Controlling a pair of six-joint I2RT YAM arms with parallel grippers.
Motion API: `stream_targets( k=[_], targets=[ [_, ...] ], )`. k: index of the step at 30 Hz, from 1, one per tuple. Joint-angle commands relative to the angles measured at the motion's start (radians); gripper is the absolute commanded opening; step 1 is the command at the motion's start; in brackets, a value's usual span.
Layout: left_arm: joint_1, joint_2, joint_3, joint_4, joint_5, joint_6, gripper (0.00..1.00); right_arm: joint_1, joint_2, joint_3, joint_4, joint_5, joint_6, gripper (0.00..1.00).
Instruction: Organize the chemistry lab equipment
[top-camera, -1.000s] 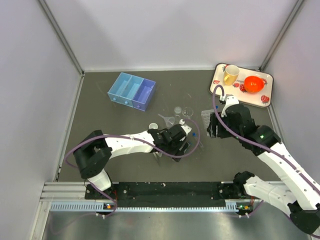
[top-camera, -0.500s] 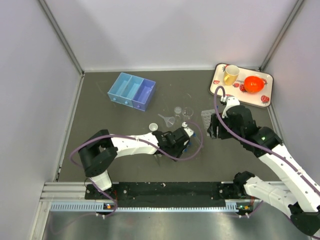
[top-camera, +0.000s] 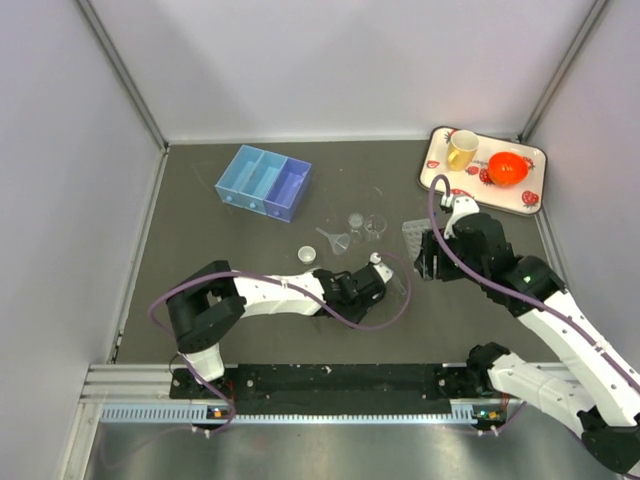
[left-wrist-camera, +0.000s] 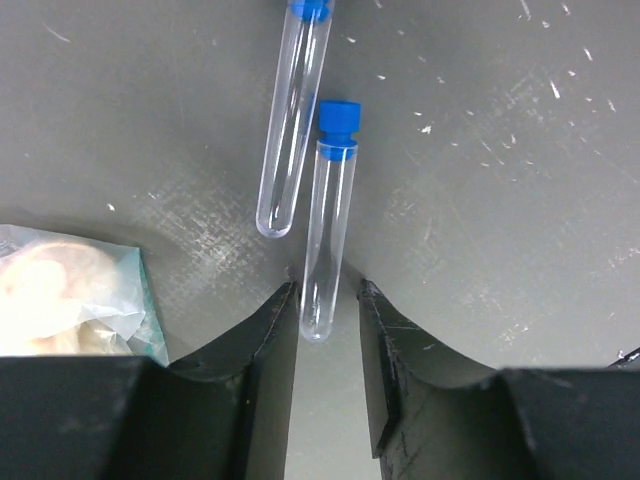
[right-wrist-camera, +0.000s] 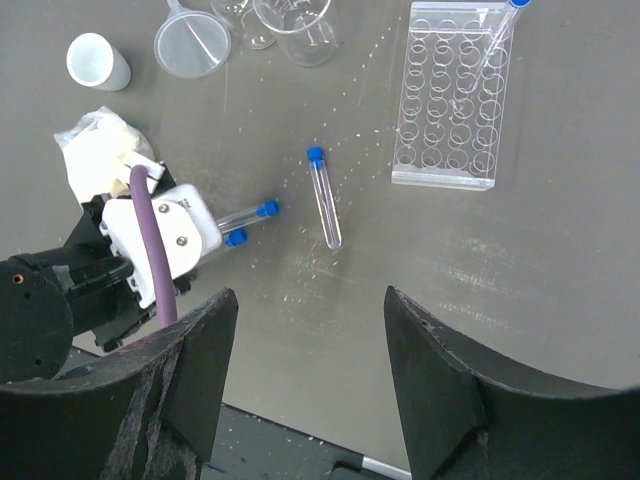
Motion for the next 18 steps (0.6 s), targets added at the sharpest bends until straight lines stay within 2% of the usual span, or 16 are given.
stream_targets(
  k=[1, 5, 6, 9, 14, 18],
  targets=[
    [-0.017, 0.041, -0.018, 0.035, -0.004, -0.020, 0.34, 0.013, -0.028, -0.011, 0.013, -0.007, 0.010, 0.61],
    [-0.022, 0.051, -0.021, 0.041, 0.001, -0.027, 0.25, 0.013, -0.036, -0.016, 0.011, -0.009, 0.013, 0.61],
    [-0.024, 0.051, -0.024, 0.041, 0.002, -0.027, 0.16, 0.013, -0.039, -0.016, 0.011, -0.007, 0.014, 0.61],
    [-0.025, 0.038, -0.032, 0.036, 0.004, -0.027, 0.00, 0.012, -0.041, -0.015, 0.008, -0.004, 0.013, 0.61],
    [-0.043, -0.024, -0.024, -0.031, 0.011, -0.028, 0.00, 0.012, -0.044, 0.005, -0.009, 0.007, 0.007, 0.61],
    [-0.070, -0.164, 0.009, -0.098, 0.069, -0.017, 0.00, 0.013, -0.056, 0.062, -0.075, 0.027, -0.007, 0.61]
  ],
)
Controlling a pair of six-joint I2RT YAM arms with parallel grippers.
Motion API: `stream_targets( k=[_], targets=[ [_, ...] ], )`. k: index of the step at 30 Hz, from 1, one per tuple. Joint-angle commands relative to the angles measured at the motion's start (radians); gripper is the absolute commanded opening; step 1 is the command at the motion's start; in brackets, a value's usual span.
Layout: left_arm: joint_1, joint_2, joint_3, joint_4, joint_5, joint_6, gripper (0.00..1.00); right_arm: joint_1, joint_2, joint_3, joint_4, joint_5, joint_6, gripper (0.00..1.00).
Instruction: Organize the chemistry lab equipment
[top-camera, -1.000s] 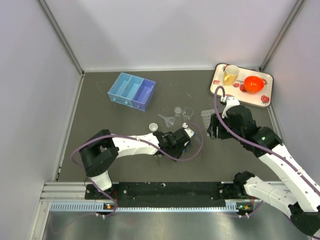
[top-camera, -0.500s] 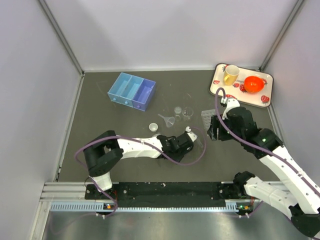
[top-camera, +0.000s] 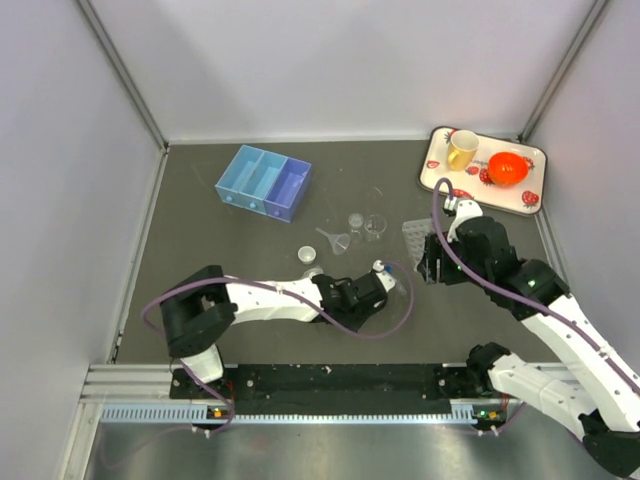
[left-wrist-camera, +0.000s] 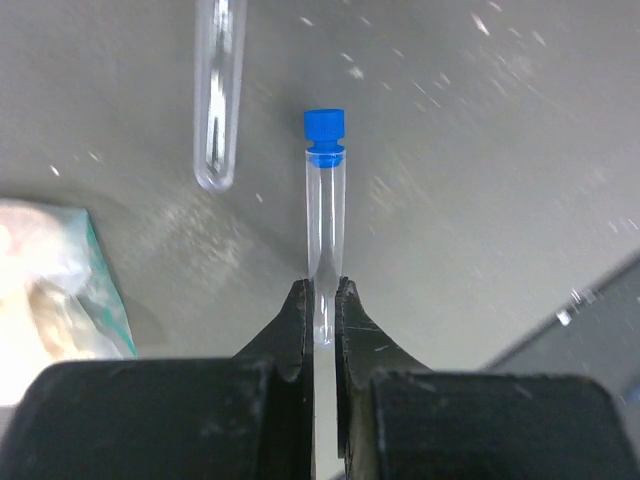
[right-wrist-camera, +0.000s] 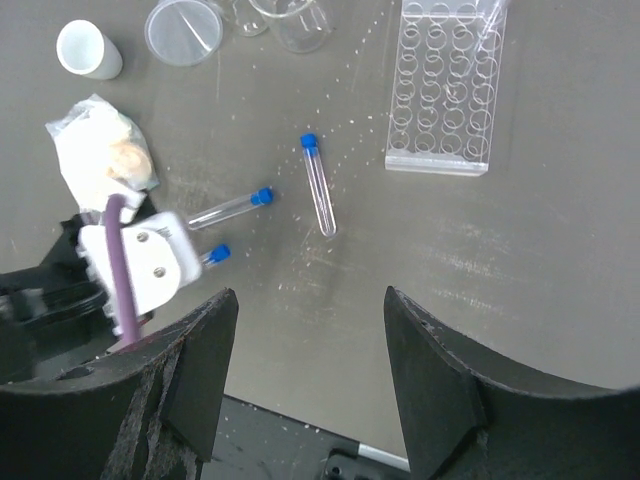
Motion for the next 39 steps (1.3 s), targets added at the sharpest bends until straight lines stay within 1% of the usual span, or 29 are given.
stream_targets(
  k=[1, 3, 6, 9, 10, 12, 13, 14, 15, 16, 18, 19, 20, 22, 23, 26, 27, 31, 33, 35, 36, 39],
  targets=[
    [-0.029, -0.175, 0.017, -0.100, 0.075, -0.001, 0.00, 0.013, -0.034, 0.089, -0.071, 0.019, -0.016, 0.61],
    [-0.029, -0.260, 0.024, -0.127, 0.113, 0.004, 0.00, 0.013, -0.051, 0.141, -0.098, 0.005, -0.026, 0.61],
    [-0.027, -0.354, 0.040, -0.152, 0.172, 0.019, 0.00, 0.013, -0.072, 0.208, -0.149, -0.059, -0.051, 0.61],
    [-0.026, -0.434, 0.049, -0.160, 0.248, 0.028, 0.00, 0.013, -0.081, 0.264, -0.173, -0.207, -0.071, 0.61],
    [-0.026, -0.454, 0.049, -0.153, 0.285, 0.031, 0.00, 0.011, -0.086, 0.273, -0.173, -0.281, -0.072, 0.61],
    [-0.024, -0.509, 0.041, -0.140, 0.328, 0.034, 0.00, 0.011, -0.097, 0.294, -0.167, -0.355, -0.075, 0.61],
    [-0.023, -0.526, 0.037, -0.117, 0.348, 0.039, 0.00, 0.012, -0.100, 0.296, -0.157, -0.436, -0.075, 0.61],
    [-0.015, -0.561, 0.031, -0.101, 0.402, 0.039, 0.00, 0.013, -0.101, 0.298, -0.132, -0.477, -0.068, 0.61],
    [-0.010, -0.578, 0.014, -0.083, 0.425, 0.036, 0.00, 0.013, -0.103, 0.299, -0.117, -0.515, -0.065, 0.61],
    [-0.006, -0.594, 0.006, -0.065, 0.452, 0.036, 0.00, 0.013, -0.100, 0.294, -0.100, -0.596, -0.054, 0.61],
    [0.010, -0.641, -0.020, -0.016, 0.515, 0.033, 0.00, 0.013, -0.097, 0.285, -0.049, -0.693, -0.039, 0.61],
    [0.017, -0.655, -0.029, 0.003, 0.543, 0.031, 0.00, 0.011, -0.098, 0.269, -0.033, -0.721, -0.025, 0.61],
    [0.039, -0.686, -0.038, 0.044, 0.601, 0.027, 0.00, 0.012, -0.094, 0.259, 0.004, -0.739, -0.017, 0.61],
    [0.069, -0.715, -0.067, 0.084, 0.649, 0.011, 0.00, 0.011, -0.089, 0.232, 0.044, -0.797, 0.010, 0.60],
    [0.079, -0.744, -0.089, 0.130, 0.690, 0.004, 0.00, 0.012, -0.088, 0.222, 0.064, -0.816, 0.020, 0.60],
    [0.118, -0.784, -0.129, 0.185, 0.753, -0.024, 0.00, 0.013, -0.086, 0.186, 0.158, -0.882, 0.070, 0.60],
    [0.128, -0.789, -0.140, 0.230, 0.807, -0.042, 0.00, 0.011, -0.086, 0.175, 0.220, -0.920, 0.088, 0.59],
    [0.168, -0.809, -0.196, 0.322, 0.885, -0.084, 0.00, 0.043, -0.068, 0.120, 0.337, -0.959, 0.170, 0.59],
    [0.178, -0.813, -0.210, 0.383, 0.925, -0.113, 0.00, 0.087, -0.057, 0.110, 0.362, -0.933, 0.179, 0.59],
    [0.192, -0.821, -0.218, 0.388, 0.940, -0.127, 0.00, 0.118, -0.036, 0.109, 0.371, -0.899, 0.176, 0.59],
    [0.195, -0.819, -0.216, 0.423, 0.950, -0.128, 0.00, 0.150, -0.028, 0.109, 0.376, -0.890, 0.176, 0.59],
    [0.206, -0.822, -0.210, 0.425, 0.960, -0.130, 0.00, 0.204, -0.002, 0.109, 0.389, -0.848, 0.175, 0.57]
  ],
)
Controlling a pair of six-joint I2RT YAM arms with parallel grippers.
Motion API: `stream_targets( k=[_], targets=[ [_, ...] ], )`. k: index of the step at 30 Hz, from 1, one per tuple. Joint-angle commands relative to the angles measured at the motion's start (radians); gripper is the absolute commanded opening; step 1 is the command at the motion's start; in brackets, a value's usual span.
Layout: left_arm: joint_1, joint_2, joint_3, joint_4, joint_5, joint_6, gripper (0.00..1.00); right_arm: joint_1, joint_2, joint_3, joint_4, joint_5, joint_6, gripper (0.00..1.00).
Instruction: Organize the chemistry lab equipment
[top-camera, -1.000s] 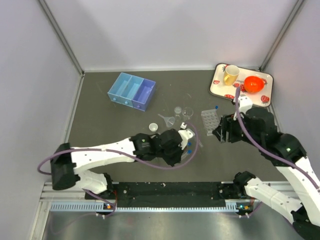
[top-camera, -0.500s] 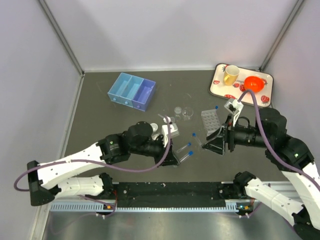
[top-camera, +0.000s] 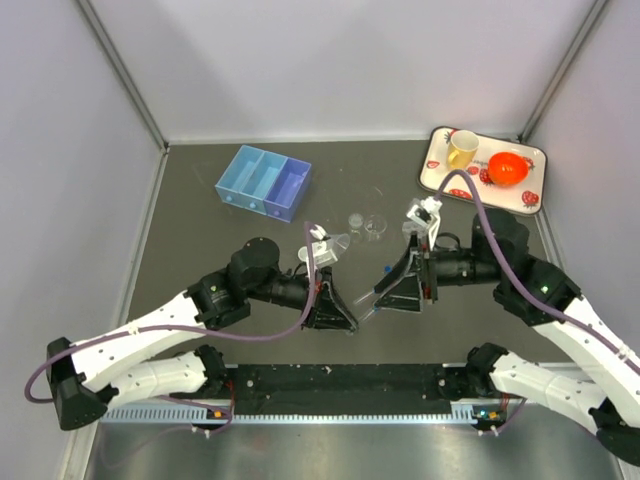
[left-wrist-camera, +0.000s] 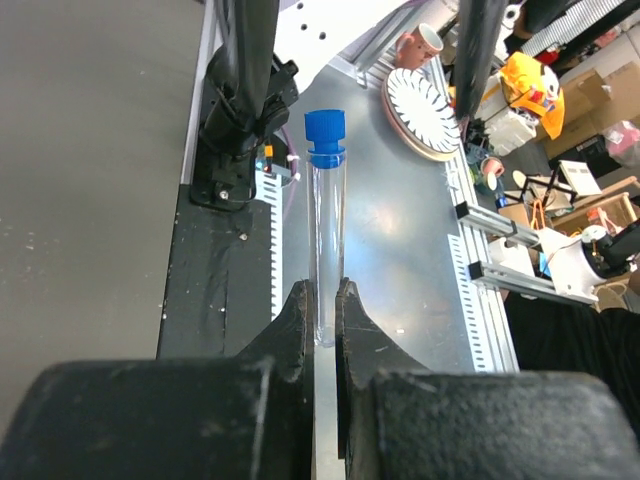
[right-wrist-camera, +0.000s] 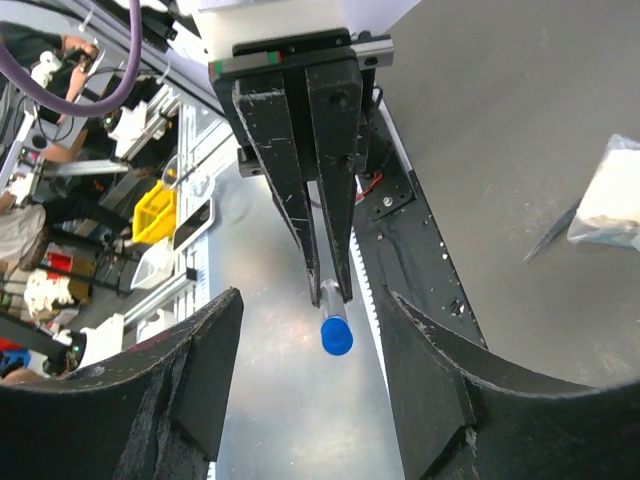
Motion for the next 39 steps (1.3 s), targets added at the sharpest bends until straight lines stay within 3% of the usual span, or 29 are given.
stream_targets(
  k=[1, 7, 19, 24, 29, 30, 31, 32, 34, 35, 36, 39],
  targets=[
    [0.017, -0.027, 0.007, 0.127, 0.077, -0.025, 0.00, 0.081, 0.030, 0.001, 0.096, 0.046, 0.013, 0.57],
    [0.037, -0.040, 0.011, 0.132, 0.099, -0.030, 0.00, 0.134, 0.049, -0.011, 0.100, 0.106, 0.009, 0.56],
    [0.063, -0.049, -0.002, 0.141, 0.110, -0.039, 0.00, 0.183, 0.055, -0.006, 0.105, 0.149, 0.016, 0.33],
    [0.077, -0.049, -0.008, 0.147, 0.110, -0.042, 0.00, 0.205, 0.058, -0.005, 0.105, 0.164, 0.018, 0.27],
    [0.082, -0.043, -0.012, 0.150, 0.108, -0.045, 0.00, 0.208, 0.061, -0.002, 0.100, 0.186, 0.021, 0.01],
    [0.082, -0.041, -0.010, 0.146, 0.105, -0.045, 0.04, 0.208, 0.064, -0.002, 0.097, 0.192, 0.018, 0.00],
    [0.083, -0.041, -0.010, 0.131, 0.094, -0.040, 0.15, 0.208, 0.064, 0.000, 0.091, 0.204, 0.018, 0.00],
    [0.083, -0.041, -0.007, 0.114, 0.078, -0.034, 0.47, 0.208, 0.066, 0.003, 0.088, 0.210, 0.015, 0.00],
    [0.082, -0.044, -0.002, 0.059, 0.029, -0.011, 0.68, 0.208, 0.069, 0.010, 0.074, 0.248, 0.009, 0.00],
    [0.083, -0.049, -0.002, 0.049, 0.015, -0.008, 0.91, 0.208, 0.070, 0.017, 0.052, 0.273, -0.005, 0.00],
    [0.083, -0.050, -0.001, 0.035, 0.001, 0.006, 0.99, 0.208, 0.075, 0.023, 0.036, 0.299, -0.013, 0.00],
    [0.082, -0.064, 0.013, -0.040, -0.090, 0.039, 0.99, 0.208, 0.092, 0.052, -0.033, 0.452, -0.037, 0.00]
  ],
)
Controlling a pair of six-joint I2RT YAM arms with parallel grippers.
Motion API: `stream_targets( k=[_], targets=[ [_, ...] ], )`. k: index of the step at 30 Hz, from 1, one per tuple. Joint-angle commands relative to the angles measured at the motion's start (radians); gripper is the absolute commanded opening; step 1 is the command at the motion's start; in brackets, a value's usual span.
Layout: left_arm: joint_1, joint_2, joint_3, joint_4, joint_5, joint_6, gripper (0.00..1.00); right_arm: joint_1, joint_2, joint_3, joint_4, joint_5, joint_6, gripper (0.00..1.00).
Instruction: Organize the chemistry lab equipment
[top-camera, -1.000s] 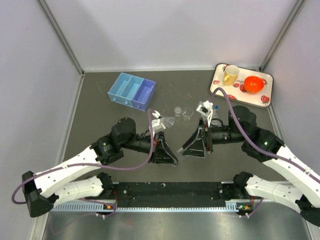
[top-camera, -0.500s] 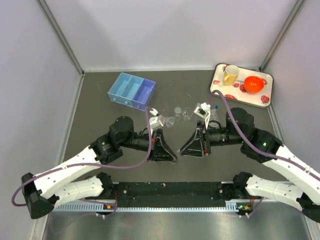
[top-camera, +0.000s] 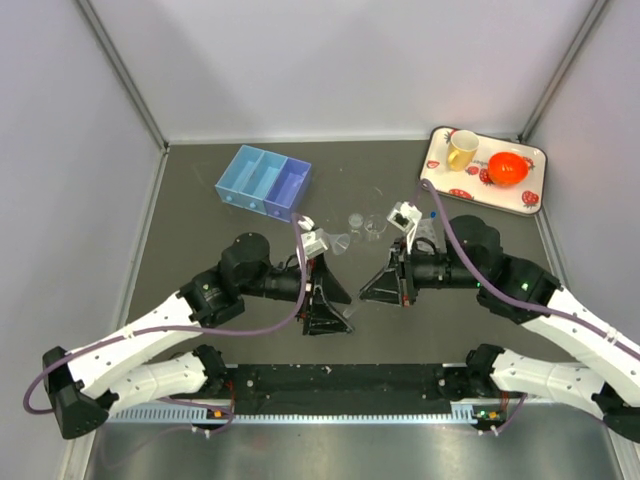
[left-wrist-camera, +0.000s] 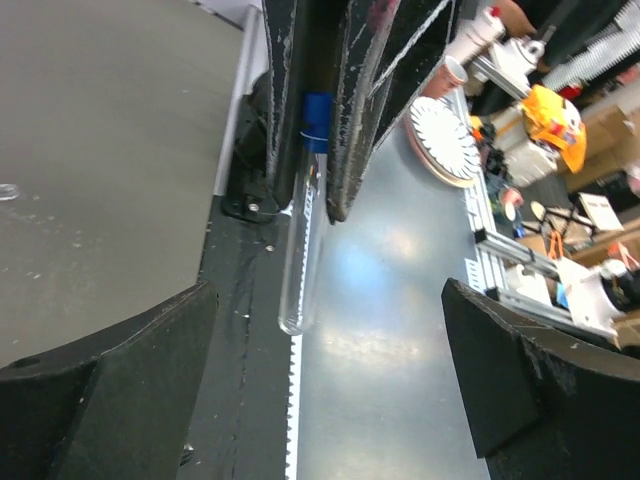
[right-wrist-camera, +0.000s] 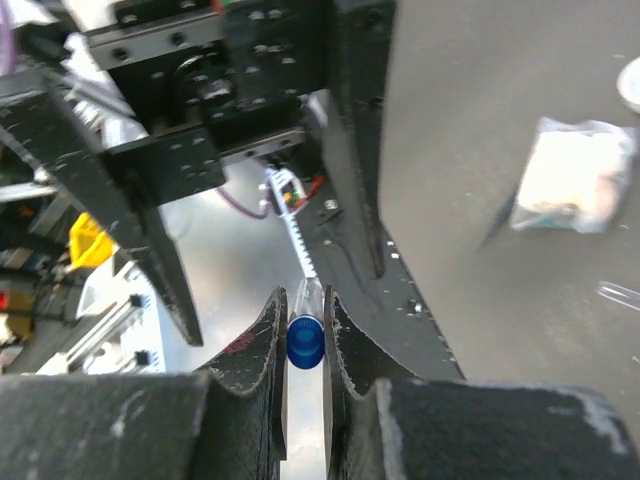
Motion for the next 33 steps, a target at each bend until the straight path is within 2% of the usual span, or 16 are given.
stream_targets(
  k=[1, 7, 9, 14, 18, 21, 27, 33],
  targets=[
    [0.003, -0.039, 0.019, -0.085, -0.135, 0.065, 0.99, 0.013, 0.023, 0.081, -0.081, 0.254, -0.053, 0.00],
    [0.005, -0.076, 0.047, -0.230, -0.347, 0.111, 0.99, -0.045, 0.078, 0.158, -0.205, 0.618, -0.120, 0.00],
    [0.005, -0.097, 0.044, -0.263, -0.413, 0.120, 0.99, -0.131, 0.089, 0.161, -0.216, 0.678, -0.142, 0.00],
    [0.005, -0.136, 0.035, -0.303, -0.476, 0.137, 0.99, -0.295, 0.137, 0.110, -0.189, 0.905, -0.154, 0.00],
    [0.005, -0.151, 0.026, -0.310, -0.502, 0.154, 0.99, -0.487, 0.147, 0.006, -0.060, 0.898, -0.133, 0.00],
    [0.005, -0.157, 0.018, -0.315, -0.513, 0.160, 0.99, -0.573, 0.173, -0.091, 0.040, 0.858, -0.120, 0.00],
    [0.005, -0.151, 0.000, -0.301, -0.510, 0.170, 0.99, -0.593, 0.264, -0.184, 0.175, 0.924, -0.100, 0.00],
    [0.003, -0.145, -0.007, -0.298, -0.513, 0.187, 0.99, -0.595, 0.318, -0.215, 0.278, 0.927, -0.088, 0.00]
  ],
)
